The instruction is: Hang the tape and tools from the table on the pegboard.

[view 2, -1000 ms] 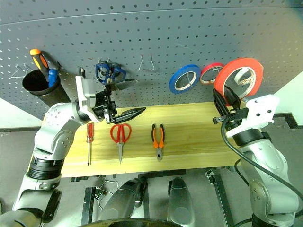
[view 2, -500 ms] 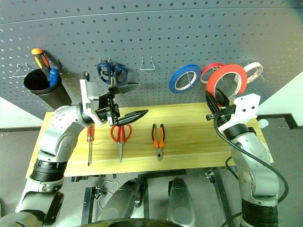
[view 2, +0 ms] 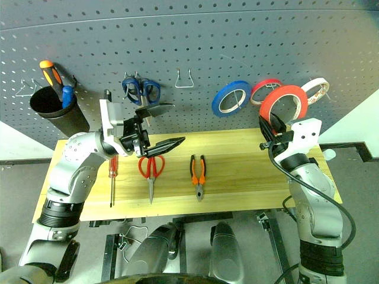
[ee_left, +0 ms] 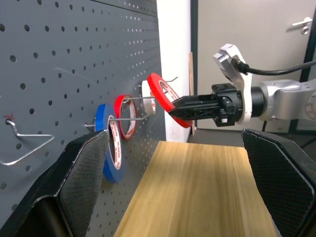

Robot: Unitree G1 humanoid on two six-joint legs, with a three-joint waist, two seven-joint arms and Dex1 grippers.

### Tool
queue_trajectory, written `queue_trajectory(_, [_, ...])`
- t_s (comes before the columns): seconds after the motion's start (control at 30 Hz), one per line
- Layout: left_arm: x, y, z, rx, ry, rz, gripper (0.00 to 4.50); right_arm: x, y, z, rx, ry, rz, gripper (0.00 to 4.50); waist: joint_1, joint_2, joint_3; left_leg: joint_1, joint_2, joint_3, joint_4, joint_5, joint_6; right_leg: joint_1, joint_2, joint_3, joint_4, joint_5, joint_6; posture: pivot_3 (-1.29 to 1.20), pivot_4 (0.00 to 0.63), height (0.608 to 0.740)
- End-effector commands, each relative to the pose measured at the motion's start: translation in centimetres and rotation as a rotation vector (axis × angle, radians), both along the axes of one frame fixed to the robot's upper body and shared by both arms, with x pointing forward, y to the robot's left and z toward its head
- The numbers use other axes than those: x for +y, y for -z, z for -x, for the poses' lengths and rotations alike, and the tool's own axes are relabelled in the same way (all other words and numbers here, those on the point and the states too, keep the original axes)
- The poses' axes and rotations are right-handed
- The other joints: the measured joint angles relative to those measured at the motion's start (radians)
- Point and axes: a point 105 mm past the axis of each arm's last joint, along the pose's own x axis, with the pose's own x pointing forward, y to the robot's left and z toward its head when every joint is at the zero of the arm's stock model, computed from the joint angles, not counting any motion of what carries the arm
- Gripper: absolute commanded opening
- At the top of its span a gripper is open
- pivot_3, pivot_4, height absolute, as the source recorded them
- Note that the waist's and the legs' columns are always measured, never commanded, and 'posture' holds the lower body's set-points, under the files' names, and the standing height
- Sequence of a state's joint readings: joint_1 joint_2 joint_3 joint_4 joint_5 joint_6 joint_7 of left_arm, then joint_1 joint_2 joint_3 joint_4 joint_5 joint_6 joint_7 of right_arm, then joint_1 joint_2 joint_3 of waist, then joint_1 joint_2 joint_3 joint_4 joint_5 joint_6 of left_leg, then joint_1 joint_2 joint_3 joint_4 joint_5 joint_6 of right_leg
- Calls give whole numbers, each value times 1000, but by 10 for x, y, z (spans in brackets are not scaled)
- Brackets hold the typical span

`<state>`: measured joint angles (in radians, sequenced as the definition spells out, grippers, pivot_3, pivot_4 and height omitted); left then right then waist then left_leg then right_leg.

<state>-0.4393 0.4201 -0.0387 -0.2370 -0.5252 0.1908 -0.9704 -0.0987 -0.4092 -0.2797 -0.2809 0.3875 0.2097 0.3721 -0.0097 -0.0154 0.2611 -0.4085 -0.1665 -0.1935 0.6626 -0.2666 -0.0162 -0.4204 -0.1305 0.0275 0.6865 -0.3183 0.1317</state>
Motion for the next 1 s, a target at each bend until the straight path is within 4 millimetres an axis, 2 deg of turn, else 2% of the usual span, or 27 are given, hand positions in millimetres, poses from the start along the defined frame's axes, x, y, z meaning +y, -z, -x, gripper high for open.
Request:
queue_trajectory(0.03, [-1,-8,6,-31,14,17,4500,5,-10,-12,-57,-25,8,676,-3,0,0,0,0,0,0,0,0,0,0,0,0,0,0,35,231,710])
queue_trajectory(0.27, [-1,-10,7,-36,16,14,4500,15,-7,-40,-63,-57,3,676,-1,0,0,0,1,1,1,0,0,-1,1,1,1,1,0,48,229,710])
queue_trajectory(0.43, [-2,-11,8,-38,12,15,4500,12,0,-54,-41,-25,20,676,0,0,0,0,1,1,1,0,0,-1,1,1,1,1,-1,58,229,710])
queue_trajectory(0.7, [-2,-12,9,-39,3,16,4500,1,11,-55,2,17,46,3417,-1,0,0,-1,1,1,1,0,0,-1,1,1,1,1,-1,58,230,710])
queue_trajectory(0.8, [-1,-8,11,-32,-4,2,4500,-3,25,-50,80,53,105,4387,1,0,0,-1,1,1,1,0,0,-2,1,1,1,1,-1,57,236,710])
queue_trajectory(0.9, [5,2,13,1,-19,-50,4500,-2,54,-29,232,63,200,4387,3,0,0,-1,1,1,0,0,0,-2,1,1,1,1,-1,60,238,710])
queue_trajectory(1.0, [15,26,19,71,-40,-161,4500,7,92,5,448,56,296,4387,2,0,0,-2,1,1,-1,0,0,-4,1,1,1,1,-1,53,247,710])
